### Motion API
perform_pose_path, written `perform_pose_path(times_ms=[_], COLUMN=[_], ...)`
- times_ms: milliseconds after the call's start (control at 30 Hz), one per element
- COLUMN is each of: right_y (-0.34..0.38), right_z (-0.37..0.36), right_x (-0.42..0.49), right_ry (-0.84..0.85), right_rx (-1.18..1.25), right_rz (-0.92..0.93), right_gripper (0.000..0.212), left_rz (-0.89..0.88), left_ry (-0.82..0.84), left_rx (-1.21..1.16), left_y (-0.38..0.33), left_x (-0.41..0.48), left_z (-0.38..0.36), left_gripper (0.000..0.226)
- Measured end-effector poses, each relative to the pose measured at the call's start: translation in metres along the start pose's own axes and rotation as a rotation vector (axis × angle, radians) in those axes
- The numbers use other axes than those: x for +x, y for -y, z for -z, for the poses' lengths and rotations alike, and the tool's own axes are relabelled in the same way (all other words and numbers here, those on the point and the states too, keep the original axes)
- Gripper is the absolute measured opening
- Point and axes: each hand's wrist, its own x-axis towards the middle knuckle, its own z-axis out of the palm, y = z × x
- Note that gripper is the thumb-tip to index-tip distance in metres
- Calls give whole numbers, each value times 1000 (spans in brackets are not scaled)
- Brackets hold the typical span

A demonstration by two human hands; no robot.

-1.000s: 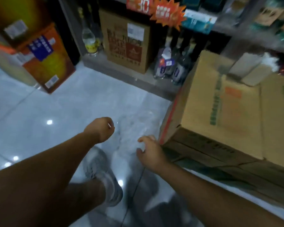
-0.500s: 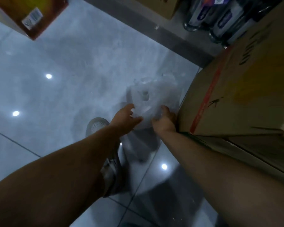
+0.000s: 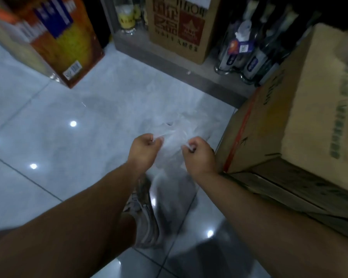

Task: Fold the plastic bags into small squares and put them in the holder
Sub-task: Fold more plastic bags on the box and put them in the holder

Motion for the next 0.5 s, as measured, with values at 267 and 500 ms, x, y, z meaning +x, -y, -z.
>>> perform_pose_path(times_ms=[267, 500], right_y=[107, 138], right_z=[91, 209], right_x=[-67, -122], right_ry=[-128, -261], right_rx=[78, 172], right_rz=[337, 462], right_gripper=[15, 12], left_rz=[-257, -443], left_ry=[-48, 158], left_rx=[-148, -189], left_y=[-119, -224], left_x=[-75, -162], left_z=[69, 73], left_gripper=[27, 17])
